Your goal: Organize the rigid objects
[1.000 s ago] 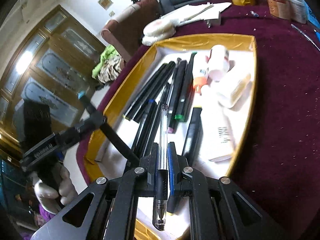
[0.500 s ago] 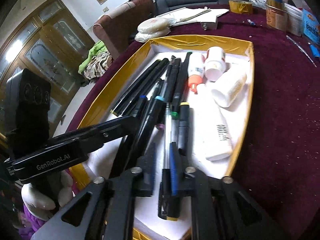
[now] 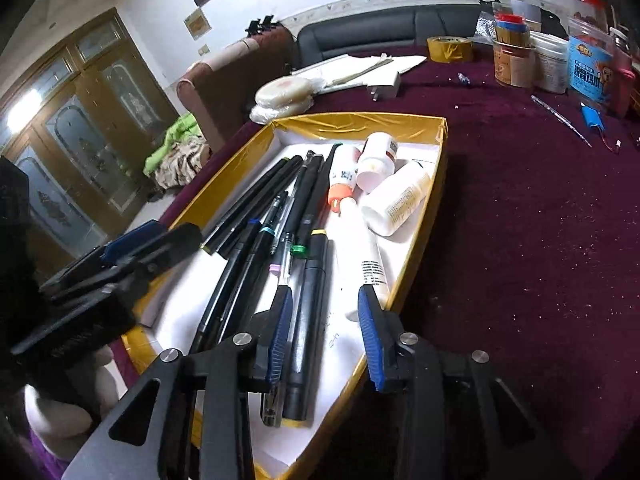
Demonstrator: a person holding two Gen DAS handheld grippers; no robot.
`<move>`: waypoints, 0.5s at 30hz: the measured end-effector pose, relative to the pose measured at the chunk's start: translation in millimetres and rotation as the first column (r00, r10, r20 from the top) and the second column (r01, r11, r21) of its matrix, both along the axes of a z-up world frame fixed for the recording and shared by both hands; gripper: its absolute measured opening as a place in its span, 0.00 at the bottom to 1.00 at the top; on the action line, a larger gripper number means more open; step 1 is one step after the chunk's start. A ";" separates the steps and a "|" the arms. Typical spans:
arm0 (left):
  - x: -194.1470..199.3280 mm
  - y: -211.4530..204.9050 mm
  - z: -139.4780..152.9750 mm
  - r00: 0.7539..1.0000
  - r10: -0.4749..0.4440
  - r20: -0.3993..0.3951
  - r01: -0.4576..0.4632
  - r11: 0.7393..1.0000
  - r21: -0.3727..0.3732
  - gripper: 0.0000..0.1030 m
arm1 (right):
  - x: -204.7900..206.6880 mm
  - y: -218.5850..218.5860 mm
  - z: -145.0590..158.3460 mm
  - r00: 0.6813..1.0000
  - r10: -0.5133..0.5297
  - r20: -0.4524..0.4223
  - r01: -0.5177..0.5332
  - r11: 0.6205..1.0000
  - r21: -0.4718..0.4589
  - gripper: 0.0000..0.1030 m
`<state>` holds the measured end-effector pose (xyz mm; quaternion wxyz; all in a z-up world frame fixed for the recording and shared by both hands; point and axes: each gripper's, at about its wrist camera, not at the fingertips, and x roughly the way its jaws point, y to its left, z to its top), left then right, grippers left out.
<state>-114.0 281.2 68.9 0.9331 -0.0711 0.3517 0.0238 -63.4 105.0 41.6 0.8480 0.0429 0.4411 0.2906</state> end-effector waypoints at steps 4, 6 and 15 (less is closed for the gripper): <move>0.3 -14.7 -1.6 1.000 0.004 -0.014 -0.004 0.999 0.043 0.68 | -8.8 -10.8 7.4 0.998 -0.014 0.054 0.014 1.000 0.001 0.38; 0.5 -21.8 -2.5 1.000 -0.003 -0.025 0.004 0.999 0.050 0.68 | -13.6 -19.2 12.0 0.994 -0.048 0.099 0.049 0.999 -0.007 0.50; -2.7 -52.1 -4.3 0.998 -0.013 -0.054 0.018 0.995 0.100 0.68 | -18.3 -56.6 14.7 0.984 -0.125 0.124 0.122 0.992 0.032 0.52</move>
